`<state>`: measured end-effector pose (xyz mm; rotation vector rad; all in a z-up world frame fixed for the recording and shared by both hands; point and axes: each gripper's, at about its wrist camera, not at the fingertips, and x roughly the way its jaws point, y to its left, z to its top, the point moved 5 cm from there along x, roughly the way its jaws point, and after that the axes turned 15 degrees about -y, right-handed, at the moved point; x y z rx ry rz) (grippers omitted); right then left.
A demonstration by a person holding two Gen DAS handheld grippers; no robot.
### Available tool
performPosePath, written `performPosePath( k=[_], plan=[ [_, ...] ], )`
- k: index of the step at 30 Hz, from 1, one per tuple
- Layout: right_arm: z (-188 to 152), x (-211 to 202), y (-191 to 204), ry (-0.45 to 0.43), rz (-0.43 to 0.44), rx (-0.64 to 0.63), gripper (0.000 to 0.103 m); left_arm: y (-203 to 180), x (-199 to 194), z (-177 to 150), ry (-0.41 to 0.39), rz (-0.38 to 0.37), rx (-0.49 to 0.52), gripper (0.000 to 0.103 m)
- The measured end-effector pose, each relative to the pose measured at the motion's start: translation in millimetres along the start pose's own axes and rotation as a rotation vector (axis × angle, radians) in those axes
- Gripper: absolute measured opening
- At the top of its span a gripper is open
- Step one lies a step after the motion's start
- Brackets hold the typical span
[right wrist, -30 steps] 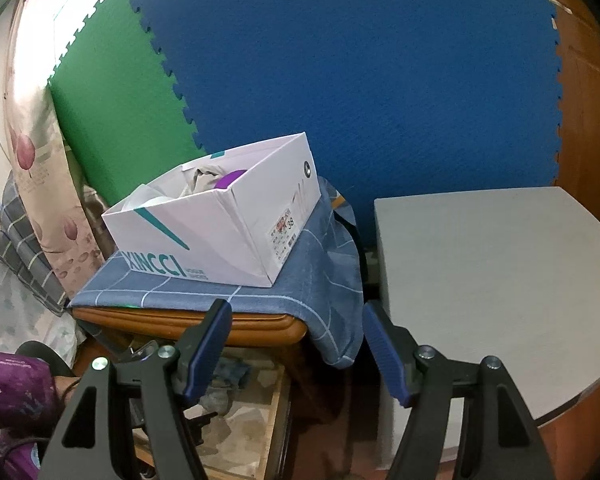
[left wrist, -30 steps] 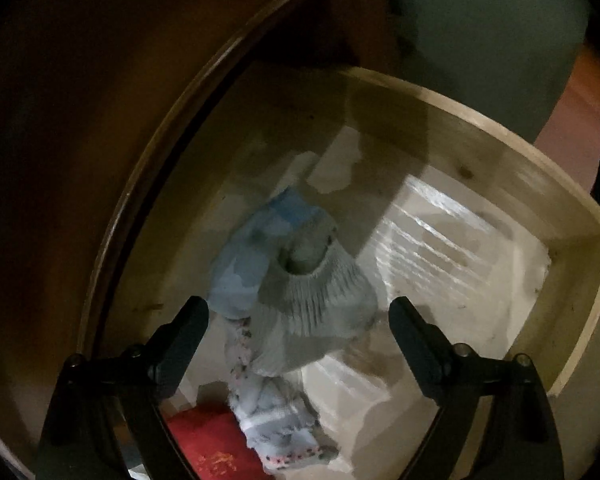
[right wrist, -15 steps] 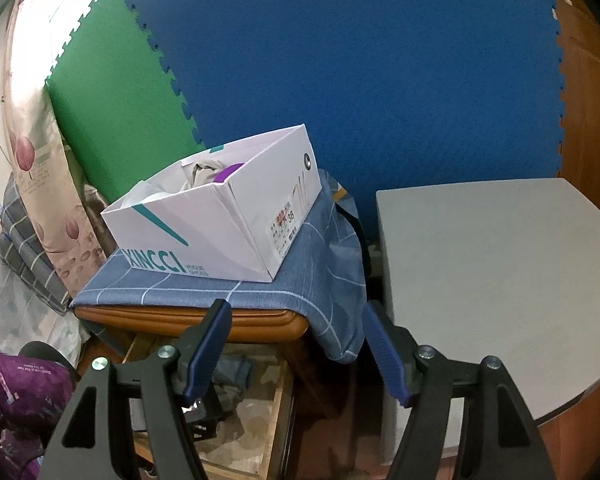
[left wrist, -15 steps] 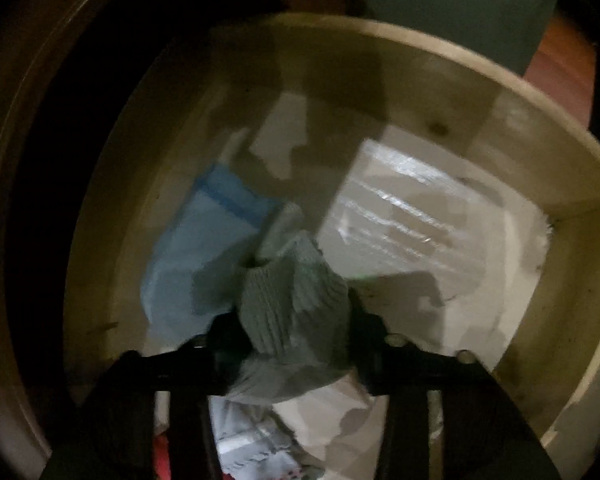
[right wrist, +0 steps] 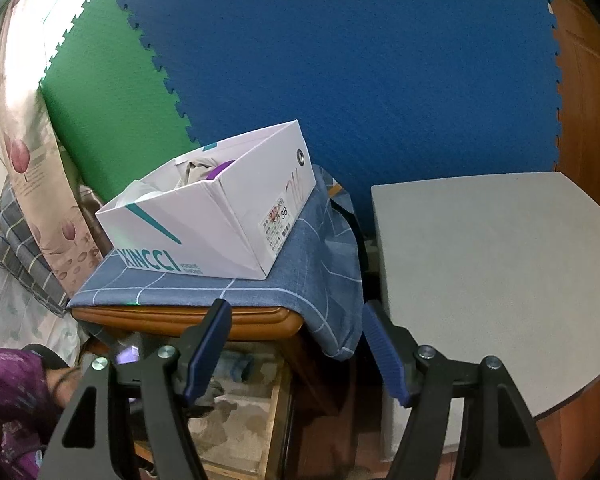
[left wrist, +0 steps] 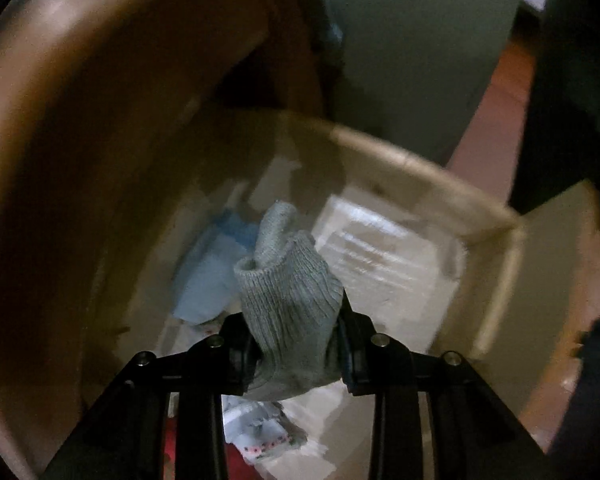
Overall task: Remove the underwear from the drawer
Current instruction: 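Lift the grey knit sock with the left gripper over the shoebox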
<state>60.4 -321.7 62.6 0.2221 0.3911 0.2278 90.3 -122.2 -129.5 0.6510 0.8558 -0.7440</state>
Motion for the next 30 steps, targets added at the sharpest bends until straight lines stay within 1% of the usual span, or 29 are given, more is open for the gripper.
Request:
performPosePath(
  k=[4,9,13,16,19,22,23,26,30],
  plan=[
    [0,0,-2,0.000,0.001,0.008,0.069,8,-46,6,-0.083,-0.028,-0.054,0.030],
    [0,1,-1,0.002,0.000,0.006,0.069,4,-104,18,-0.174,-0.041,-0.141,0.030],
    [0,2,0,0.005,-0.001,0.000,0.069,2,-134,17,-0.225,-0.061,-0.232,0.030],
    [0,2,0,0.005,-0.002,-0.001,0.069,-5,-168,24,-0.259,-0.079,-0.292,0.030],
    [0,2,1,0.006,-0.003,-0.004,0.069,-2,-194,26,-0.291,-0.099,-0.349,0.030],
    [-1,2,1,0.012,-0.002,-0.008,0.069,6,-219,36,-0.324,-0.103,-0.369,0.030],
    [-1,2,2,0.013,-0.002,-0.010,0.069,6,-219,38,-0.331,-0.102,-0.370,0.030],
    [-1,2,2,0.011,-0.002,-0.011,0.069,11,-235,48,-0.366,-0.098,-0.389,0.031],
    [-1,1,0,0.008,0.001,-0.002,0.069,26,-264,63,-0.430,-0.097,-0.417,0.031]
  ],
)
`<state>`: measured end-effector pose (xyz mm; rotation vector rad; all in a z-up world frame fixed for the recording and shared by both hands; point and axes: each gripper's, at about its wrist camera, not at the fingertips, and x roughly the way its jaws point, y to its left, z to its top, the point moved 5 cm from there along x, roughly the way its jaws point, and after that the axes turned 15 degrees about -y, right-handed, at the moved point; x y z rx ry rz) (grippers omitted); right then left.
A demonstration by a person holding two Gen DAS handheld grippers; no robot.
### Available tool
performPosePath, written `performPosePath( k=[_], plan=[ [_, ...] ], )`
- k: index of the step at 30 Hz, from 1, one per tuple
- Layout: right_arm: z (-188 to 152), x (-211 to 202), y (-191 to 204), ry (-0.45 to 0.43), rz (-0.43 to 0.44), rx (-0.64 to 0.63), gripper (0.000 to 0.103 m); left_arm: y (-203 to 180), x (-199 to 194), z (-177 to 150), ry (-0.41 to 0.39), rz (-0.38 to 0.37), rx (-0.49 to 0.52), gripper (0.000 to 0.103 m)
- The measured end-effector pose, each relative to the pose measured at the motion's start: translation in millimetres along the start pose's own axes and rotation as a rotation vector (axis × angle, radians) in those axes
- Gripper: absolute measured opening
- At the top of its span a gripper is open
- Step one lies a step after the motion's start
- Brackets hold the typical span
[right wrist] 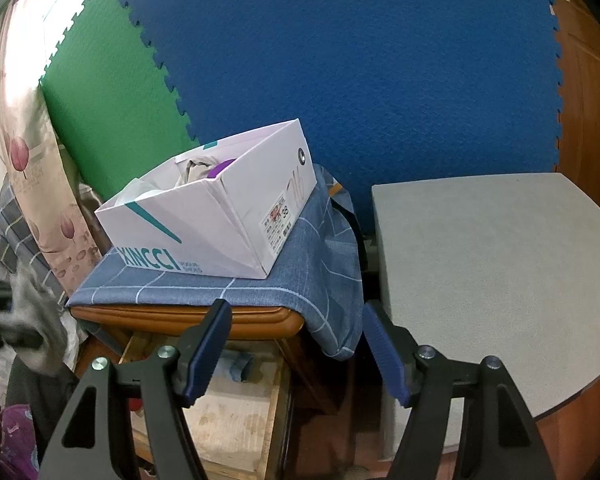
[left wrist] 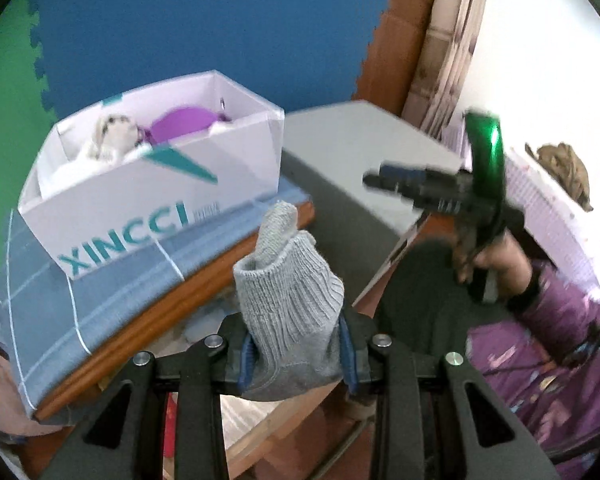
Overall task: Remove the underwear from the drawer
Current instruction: 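Lift the grey knit sock with the left gripper over the shoebox, then open the left gripper to drop the grey knit sock into the shoebox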
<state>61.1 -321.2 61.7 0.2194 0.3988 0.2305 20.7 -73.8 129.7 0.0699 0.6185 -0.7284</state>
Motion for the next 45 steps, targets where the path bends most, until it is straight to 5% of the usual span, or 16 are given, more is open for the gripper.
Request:
performPosePath(
  k=[13,21,30,45],
  plan=[
    [1,-3,-1,-0.008,0.006,0.007,0.069,36,13,101,-0.161,0.112,0.018,0.031],
    [1,-3,-1,-0.007,0.006,0.008,0.070,115,61,138,-0.173,0.207,-0.113,0.031],
    [0,-3,1,0.000,0.011,0.009,0.070,173,111,126,-0.094,0.293,-0.191,0.032],
    [-1,-1,2,0.009,0.016,0.004,0.070,175,159,101,0.020,0.339,-0.135,0.039]
  ],
)
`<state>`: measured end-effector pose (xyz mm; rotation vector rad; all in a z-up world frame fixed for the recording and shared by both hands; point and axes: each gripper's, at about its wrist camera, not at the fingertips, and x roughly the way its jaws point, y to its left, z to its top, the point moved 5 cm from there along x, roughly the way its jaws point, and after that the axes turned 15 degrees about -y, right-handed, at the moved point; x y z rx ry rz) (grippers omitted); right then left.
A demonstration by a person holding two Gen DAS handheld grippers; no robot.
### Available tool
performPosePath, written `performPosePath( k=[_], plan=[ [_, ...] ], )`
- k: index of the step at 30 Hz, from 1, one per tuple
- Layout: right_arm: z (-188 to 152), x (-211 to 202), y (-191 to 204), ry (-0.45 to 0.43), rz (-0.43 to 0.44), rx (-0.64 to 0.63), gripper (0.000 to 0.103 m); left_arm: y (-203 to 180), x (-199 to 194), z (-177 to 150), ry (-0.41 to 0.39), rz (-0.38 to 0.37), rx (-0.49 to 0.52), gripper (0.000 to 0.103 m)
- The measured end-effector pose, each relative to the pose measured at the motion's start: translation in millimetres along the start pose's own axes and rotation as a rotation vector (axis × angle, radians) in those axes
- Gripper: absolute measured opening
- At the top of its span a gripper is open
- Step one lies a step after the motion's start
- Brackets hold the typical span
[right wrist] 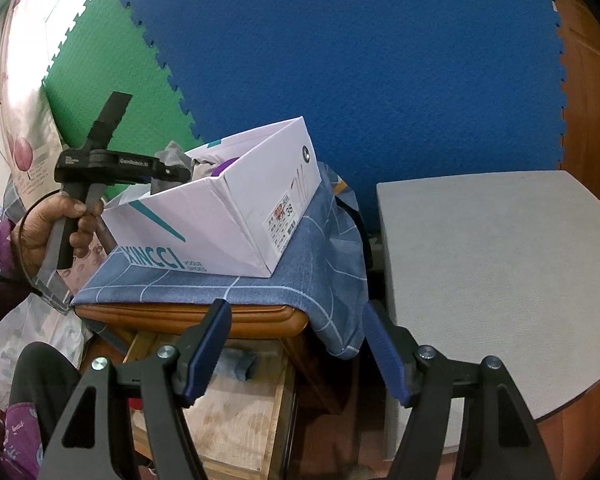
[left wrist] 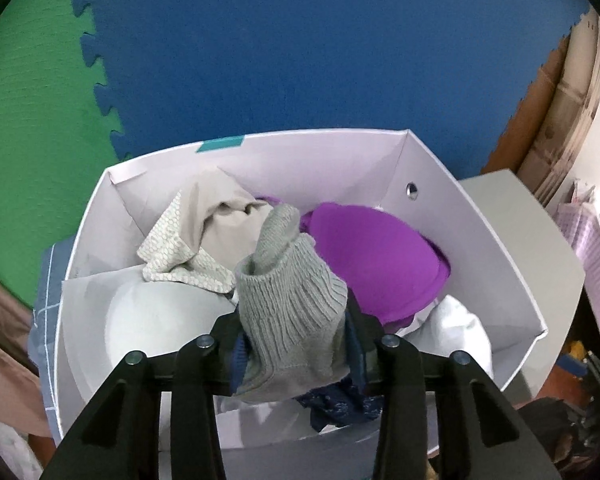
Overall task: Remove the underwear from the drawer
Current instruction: 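Open the left gripper to drop the grey knit sock into the shoebox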
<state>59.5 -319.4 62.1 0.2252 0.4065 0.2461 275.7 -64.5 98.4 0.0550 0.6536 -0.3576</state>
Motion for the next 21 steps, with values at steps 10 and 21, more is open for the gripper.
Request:
performPosePath(
  k=[10,21],
  plan=[
    [0,0,0,0.000,-0.001,-0.002,0.070,-4,3,-9,-0.016,0.082,0.045,0.079],
    [-1,1,0,0.005,-0.010,-0.019,0.070,12,-72,-5,-0.239,0.220,0.001,0.100]
  ],
)
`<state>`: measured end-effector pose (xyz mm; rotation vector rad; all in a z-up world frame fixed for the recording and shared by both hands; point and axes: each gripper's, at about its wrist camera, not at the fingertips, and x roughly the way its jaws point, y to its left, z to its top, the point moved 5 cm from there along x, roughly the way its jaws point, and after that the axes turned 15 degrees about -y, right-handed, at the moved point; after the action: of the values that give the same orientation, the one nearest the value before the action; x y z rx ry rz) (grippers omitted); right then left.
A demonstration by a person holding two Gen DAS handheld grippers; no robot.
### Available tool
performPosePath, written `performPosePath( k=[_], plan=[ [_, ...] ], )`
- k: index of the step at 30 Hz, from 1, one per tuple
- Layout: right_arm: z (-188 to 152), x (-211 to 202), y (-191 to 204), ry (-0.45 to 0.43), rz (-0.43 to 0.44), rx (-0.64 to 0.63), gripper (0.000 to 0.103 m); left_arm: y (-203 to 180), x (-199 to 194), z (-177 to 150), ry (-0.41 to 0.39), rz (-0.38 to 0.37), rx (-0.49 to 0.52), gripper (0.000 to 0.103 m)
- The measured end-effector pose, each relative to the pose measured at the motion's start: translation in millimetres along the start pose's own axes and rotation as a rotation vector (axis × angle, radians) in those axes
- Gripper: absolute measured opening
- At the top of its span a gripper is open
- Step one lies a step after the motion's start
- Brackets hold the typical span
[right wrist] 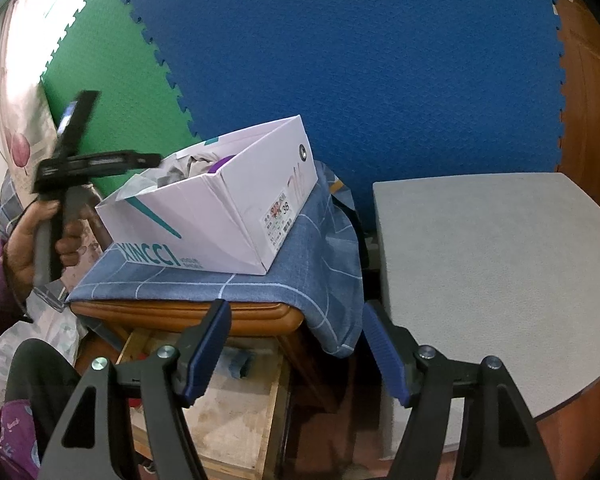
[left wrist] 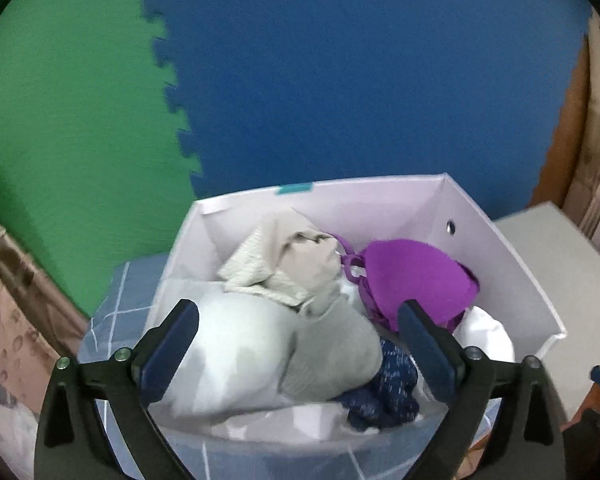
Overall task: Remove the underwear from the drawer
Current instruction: 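Open the left gripper to drop the grey knit sock into the shoebox, then lower the right gripper into the drawer and grasp the light blue sock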
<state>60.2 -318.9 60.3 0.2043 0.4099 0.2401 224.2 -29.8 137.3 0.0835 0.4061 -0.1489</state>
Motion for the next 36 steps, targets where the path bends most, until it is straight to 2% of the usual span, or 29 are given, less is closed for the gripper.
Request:
performPosePath(
  k=[4,8,11,14,17,21,24,27,32,36],
  plan=[
    [-1,0,4,-0.005,0.000,-0.022,0.070,28,-43,-10,-0.063,-0.026,-0.049,0.102],
    [1,-4,12,-0.027,-0.006,-0.062,0.070,64,-84,-38,-0.059,-0.016,-0.078,0.102],
    [-1,-8,26,-0.034,0.017,-0.114,0.070,96,-110,-69,-0.019,-0.025,-0.150,0.102],
    [-10,-8,56,-0.002,0.074,-0.220,0.070,129,-140,-102,0.002,-0.021,-0.232,0.102],
    [-27,-1,99,0.053,0.148,-0.363,0.070,151,-161,-128,-0.003,0.038,-0.254,0.102],
    [-70,21,158,0.165,0.242,-0.590,0.070,157,-177,-151,-0.030,0.126,-0.216,0.102],
    [-104,42,189,0.246,0.296,-0.743,0.069,152,-190,-154,-0.079,0.110,-0.218,0.102],
    [-133,66,209,0.307,0.323,-0.843,0.069,141,-191,-153,-0.099,0.116,-0.149,0.102],
    [-180,102,231,0.320,0.296,-1.116,0.069,122,-188,-155,-0.099,0.105,-0.056,0.102],
    [-209,127,236,0.319,0.283,-1.270,0.069,115,-183,-158,-0.080,0.082,-0.043,0.102]
  ],
)
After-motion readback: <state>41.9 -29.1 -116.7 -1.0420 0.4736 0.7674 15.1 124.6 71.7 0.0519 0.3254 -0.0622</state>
